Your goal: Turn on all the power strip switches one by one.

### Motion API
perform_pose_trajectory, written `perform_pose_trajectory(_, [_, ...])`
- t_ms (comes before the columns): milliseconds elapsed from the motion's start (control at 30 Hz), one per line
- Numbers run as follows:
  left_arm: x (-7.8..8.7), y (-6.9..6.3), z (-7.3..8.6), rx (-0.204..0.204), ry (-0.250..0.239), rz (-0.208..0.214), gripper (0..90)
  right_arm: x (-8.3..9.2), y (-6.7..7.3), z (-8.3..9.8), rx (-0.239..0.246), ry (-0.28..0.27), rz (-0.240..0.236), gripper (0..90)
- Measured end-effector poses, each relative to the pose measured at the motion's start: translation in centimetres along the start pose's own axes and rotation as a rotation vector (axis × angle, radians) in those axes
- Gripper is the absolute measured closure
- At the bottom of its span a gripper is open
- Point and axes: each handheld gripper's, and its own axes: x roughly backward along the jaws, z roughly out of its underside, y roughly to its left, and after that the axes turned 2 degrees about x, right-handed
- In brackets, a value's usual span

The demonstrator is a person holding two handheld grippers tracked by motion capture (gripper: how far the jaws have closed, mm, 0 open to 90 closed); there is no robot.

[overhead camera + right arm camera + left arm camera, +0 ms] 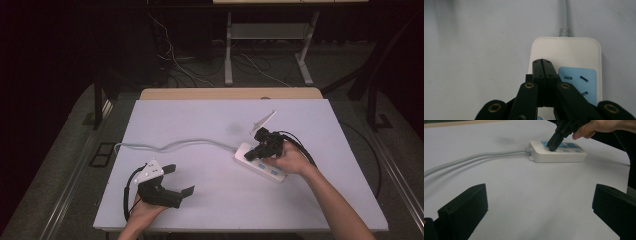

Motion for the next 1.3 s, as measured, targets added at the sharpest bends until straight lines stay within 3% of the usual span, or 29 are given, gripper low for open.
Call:
perform_pose_trajectory(733, [0.1, 0.2, 0.0, 0.005, -0.004, -0.002, 0.0, 0.4, -0.2, 0.1, -0.034, -0.002, 0.003, 89.8])
perform_pose_trajectory(1067, [0.1, 0.1, 0.0, 0.005, -0.004, 0.001, 0.0, 2.2, -0.2, 0.5, -0.055, -0.067, 0.022, 89.6])
perform_pose_trajectory(1200, [0.1, 0.1, 0.0, 0.002, -0.005, 0.003, 0.0, 3.3, -0.1, 0.8, -0.069, -0.099, 0.042, 83.3])
perform_pose_trajectory(1300, [0.1, 0.1, -0.1, 0.006, -0.008, 0.005, 0.0, 4.0, 0.0, 1.3, -0.091, -0.122, 0.068, 73.0])
